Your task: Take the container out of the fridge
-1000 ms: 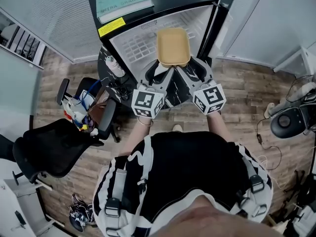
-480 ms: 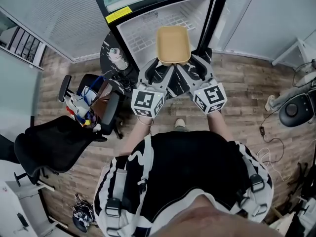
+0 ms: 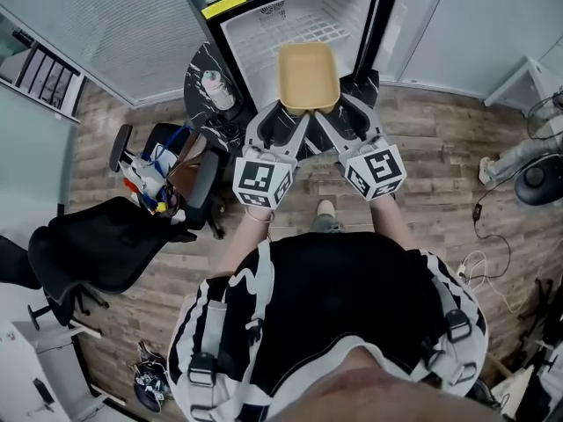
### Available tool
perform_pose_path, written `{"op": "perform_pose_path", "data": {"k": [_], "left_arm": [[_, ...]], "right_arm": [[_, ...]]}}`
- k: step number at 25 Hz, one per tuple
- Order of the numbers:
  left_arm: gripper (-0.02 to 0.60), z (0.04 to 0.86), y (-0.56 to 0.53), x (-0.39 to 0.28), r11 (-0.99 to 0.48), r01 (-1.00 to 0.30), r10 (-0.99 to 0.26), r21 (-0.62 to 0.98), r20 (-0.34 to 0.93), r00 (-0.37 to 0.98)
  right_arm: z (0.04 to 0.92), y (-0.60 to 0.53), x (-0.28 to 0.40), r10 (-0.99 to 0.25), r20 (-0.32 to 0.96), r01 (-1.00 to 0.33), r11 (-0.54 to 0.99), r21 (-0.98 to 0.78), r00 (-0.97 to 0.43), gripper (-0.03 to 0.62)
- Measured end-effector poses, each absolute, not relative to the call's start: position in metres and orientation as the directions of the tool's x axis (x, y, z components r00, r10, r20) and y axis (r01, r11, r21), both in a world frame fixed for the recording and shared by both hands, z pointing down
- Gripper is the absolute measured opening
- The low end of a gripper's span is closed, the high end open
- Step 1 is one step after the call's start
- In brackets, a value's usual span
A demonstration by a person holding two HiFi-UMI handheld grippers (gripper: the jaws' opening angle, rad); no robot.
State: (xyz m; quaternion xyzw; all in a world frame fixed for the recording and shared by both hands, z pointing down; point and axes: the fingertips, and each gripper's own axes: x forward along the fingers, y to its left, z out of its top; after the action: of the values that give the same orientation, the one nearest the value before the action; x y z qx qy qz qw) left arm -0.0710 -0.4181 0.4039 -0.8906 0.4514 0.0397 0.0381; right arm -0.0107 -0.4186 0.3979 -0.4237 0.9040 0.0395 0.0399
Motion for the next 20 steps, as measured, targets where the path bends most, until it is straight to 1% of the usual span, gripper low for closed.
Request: {"op": "perform_pose_path", "data": {"k": [20], "left_arm": [[0.219,0.397,-0.313,-0.078,-0.605,-0.795,-0.787,-0.045,-0.116,0.606]], "right_arm": [[0.391,-0.312,-0.018,-0.778,-0.125,-0.787,0.615,0.047,-0.616,0.230]]}}
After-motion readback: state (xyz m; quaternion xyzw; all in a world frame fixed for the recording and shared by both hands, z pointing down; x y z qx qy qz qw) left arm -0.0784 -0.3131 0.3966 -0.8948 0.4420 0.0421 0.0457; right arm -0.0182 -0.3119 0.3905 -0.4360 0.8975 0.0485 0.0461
